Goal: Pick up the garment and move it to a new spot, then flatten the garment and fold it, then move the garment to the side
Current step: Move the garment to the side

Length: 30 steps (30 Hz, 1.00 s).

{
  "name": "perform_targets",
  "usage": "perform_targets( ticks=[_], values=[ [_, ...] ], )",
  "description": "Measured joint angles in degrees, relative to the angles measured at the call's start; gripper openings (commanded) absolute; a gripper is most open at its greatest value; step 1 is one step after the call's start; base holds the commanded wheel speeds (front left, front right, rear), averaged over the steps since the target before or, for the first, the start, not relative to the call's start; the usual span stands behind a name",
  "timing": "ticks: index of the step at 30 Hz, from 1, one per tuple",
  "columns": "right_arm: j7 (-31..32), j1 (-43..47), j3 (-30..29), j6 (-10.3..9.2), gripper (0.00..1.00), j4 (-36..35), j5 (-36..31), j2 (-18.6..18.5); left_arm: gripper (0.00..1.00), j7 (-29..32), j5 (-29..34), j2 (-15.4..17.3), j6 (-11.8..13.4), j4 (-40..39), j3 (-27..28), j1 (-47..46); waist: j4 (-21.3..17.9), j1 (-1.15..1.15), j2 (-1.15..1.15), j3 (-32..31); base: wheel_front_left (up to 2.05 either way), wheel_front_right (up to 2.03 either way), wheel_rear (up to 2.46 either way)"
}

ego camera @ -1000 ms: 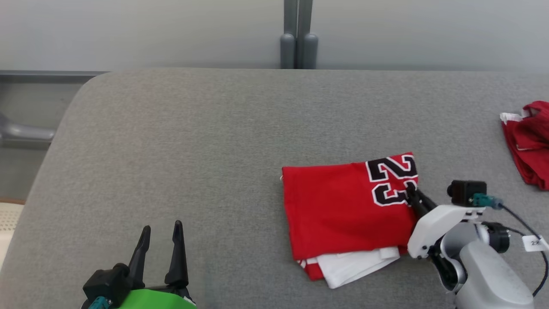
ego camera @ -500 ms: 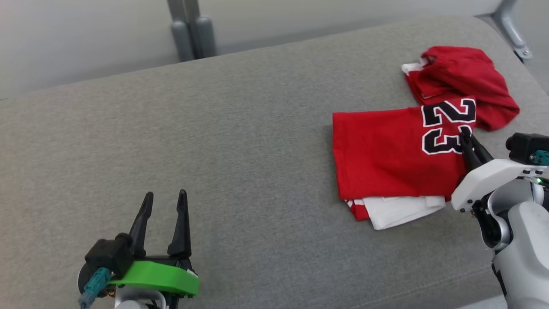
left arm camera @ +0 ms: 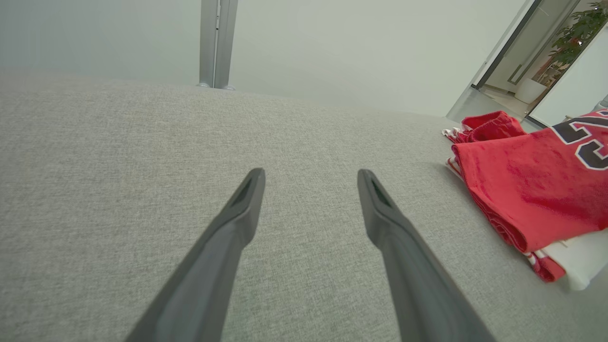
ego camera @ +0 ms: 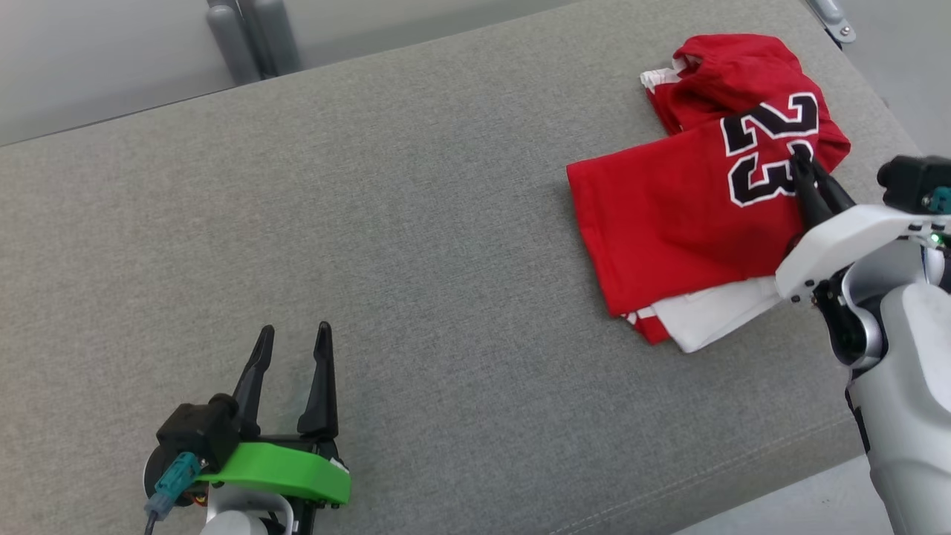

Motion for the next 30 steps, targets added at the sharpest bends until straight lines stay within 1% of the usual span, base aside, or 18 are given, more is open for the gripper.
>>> perform_targets(
  ticks=[8, 12, 15, 16, 20, 27, 30],
  values=[
    [3.0, -8.8, 0.4, 0.00, 0.00, 2.6, -2.8, -0.1, 1.00, -0.1, -0.4, -1.0, -0.1, 1.0, 0.0, 0.1, 3.8, 0.00, 0.00, -1.7, 0.00, 0.00, 0.00],
    [4.2, -12.7, 0.6, 0.00, 0.00, 5.1, -4.0, -1.5, 1.00, -0.3, -0.6, -1.6, -0.3, 1.3, 0.0, 0.2, 6.3, 0.00, 0.00, -2.8, 0.00, 0.00, 0.00],
    [4.8, -14.7, 0.6, 0.00, 0.00, 7.3, -5.4, -3.6, 1.00, -0.3, -0.5, -1.7, -0.4, 1.3, 0.2, 0.3, 7.8, 0.00, 0.00, -3.1, 0.00, 0.00, 0.00],
    [5.1, -15.7, 0.7, 0.00, 0.00, 8.6, -6.0, -4.9, 1.00, -0.3, -0.5, -1.8, -0.5, 1.2, 0.2, 0.3, 8.6, 0.00, 0.00, -3.2, 0.00, 0.00, 0.00],
    [5.8, -17.8, 0.2, 0.00, 0.00, 11.0, -7.3, -8.2, 1.00, -0.3, -0.2, -1.8, -0.6, 1.0, 0.3, 0.3, 9.9, 0.00, 0.00, -2.7, 0.00, 0.00, 0.00],
    [6.2, -19.1, -2.3, 0.00, 0.00, 15.5, -12.1, -16.2, 1.00, -0.3, 0.7, -1.4, -0.8, 0.5, -0.4, 0.1, 11.9, 0.00, 0.00, -0.6, 0.00, 0.00, 0.00],
    [5.0, -19.2, -4.0, 0.01, 0.00, 17.9, -13.9, -17.8, 1.00, 0.1, 1.1, -0.8, -0.9, 0.3, -0.8, -0.2, 12.9, 0.00, 0.00, 0.7, 0.00, 0.00, 0.00]
  ],
)
